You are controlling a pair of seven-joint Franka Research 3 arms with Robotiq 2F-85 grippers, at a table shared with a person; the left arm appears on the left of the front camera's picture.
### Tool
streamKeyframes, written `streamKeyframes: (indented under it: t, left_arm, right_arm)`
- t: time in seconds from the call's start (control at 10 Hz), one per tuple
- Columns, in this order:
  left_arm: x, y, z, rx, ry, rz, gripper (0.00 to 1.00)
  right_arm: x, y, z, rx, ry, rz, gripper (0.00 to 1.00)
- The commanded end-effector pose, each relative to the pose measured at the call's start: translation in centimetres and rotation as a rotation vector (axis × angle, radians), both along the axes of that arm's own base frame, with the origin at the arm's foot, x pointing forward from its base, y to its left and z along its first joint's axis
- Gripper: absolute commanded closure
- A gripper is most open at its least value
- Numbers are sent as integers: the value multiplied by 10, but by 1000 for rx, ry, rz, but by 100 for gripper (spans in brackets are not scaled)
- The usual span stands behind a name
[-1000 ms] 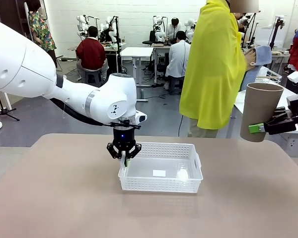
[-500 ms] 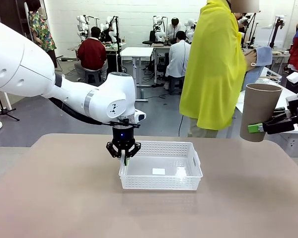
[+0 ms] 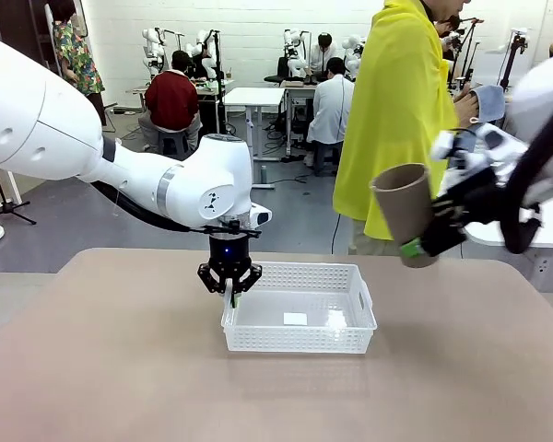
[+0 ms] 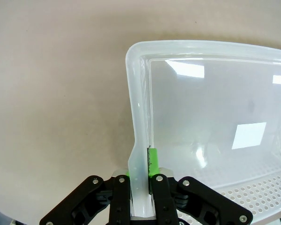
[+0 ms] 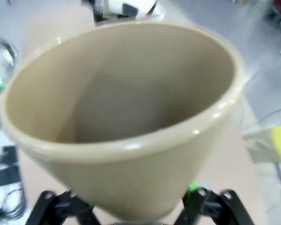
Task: Clean and organize the cups into the basket.
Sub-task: Pick up the Organizing basket and move it to the center of the table, then pick up the Reusable plastic cup from the right side of the table and place it inside the Organizing basket.
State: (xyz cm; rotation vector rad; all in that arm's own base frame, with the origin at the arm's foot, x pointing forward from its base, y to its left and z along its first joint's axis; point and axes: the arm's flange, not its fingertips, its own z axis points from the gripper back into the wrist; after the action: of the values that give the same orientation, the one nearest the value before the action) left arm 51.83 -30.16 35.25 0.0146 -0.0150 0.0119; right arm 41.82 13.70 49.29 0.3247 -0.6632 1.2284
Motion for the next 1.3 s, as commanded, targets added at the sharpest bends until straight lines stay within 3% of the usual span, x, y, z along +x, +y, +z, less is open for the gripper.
streamKeyframes:
  t: [0.0,0.2,0.4,0.8,0.9,1.2]
  left_arm:
    - [-1,-1,-3,6,5,-3,100]
    - [-1,-1,-3,6,5,-3,100]
    - [-1,-1,-3,6,5,-3,100]
    - [-1,-1,-3,6,5,-3,100]
    - [-1,-1,-3,6,5,-3,100]
    - [-1,-1,-3,6,5,-3,100]
  right_arm:
    - [14,36,-6,-238,-2,2,19]
    - [14,75,-26,-476,9,36,19]
    - [19,115,-42,-618,19,131,19]
    - [27,144,-44,-632,142,236,19]
    - [12,142,-55,-647,74,217,19]
    - [12,142,-55,-647,74,217,19]
